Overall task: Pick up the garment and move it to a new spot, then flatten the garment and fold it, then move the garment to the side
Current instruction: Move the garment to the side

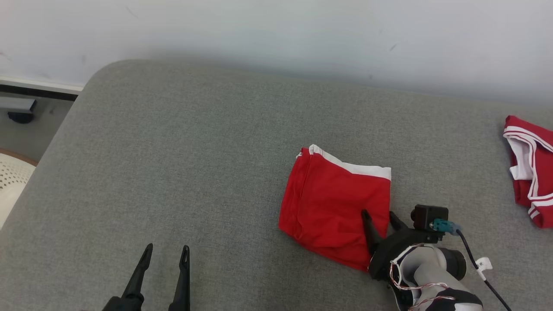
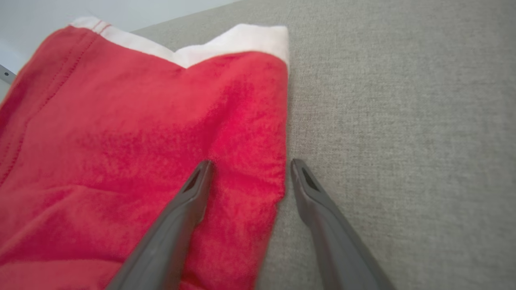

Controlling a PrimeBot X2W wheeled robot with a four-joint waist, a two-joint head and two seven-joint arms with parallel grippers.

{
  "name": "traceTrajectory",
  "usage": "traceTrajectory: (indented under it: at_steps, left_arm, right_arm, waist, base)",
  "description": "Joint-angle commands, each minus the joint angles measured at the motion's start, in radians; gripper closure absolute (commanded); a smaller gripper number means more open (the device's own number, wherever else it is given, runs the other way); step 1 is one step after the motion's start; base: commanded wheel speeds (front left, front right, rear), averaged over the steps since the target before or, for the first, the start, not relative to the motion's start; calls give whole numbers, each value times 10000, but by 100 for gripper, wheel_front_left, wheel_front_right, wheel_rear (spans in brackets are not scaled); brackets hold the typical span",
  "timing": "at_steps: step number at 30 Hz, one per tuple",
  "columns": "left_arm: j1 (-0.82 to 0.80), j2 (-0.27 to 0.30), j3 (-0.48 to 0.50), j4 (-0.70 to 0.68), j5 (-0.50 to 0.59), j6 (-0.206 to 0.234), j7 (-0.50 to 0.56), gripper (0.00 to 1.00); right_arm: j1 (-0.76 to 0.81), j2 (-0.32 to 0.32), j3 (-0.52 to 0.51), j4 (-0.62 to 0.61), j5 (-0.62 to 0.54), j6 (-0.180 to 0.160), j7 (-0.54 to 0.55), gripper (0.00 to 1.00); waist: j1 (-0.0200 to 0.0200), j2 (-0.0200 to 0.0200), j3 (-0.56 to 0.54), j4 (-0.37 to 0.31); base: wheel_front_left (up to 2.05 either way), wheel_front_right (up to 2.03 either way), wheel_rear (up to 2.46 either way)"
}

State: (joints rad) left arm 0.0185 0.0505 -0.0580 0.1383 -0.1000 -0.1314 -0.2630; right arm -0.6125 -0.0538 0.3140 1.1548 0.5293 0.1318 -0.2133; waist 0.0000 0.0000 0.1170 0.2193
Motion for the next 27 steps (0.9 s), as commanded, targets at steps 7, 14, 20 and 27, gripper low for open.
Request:
traceTrajectory:
  at_steps: [7,14,20,27]
  left_arm:
    - [-202,-3,-29,57,-86,41,-30,0]
    - [-90,-3,167,-81,-241,128,-31,0]
    - [-255,-3,209,-143,-417,112,-30,0]
    - [-754,-2,200,-198,-389,49,-30,0]
  right_arm:
    - [57,70,975,254,1005,1,31,100]
    - [-658,-173,1516,350,527,1,-392,100]
    - [-1464,-888,2260,-4,56,-6,-480,100]
    - [-2689,-2115,3592,-495,-183,-6,87,100]
  waist:
    - [0,0,-1,39]
    - [0,0,73,-402]
    - [0,0,347,-1141]
    - [0,0,934,-1906]
  base:
    - [0,0,0]
    - [0,0,0]
    - [0,0,0]
    - [0,0,0]
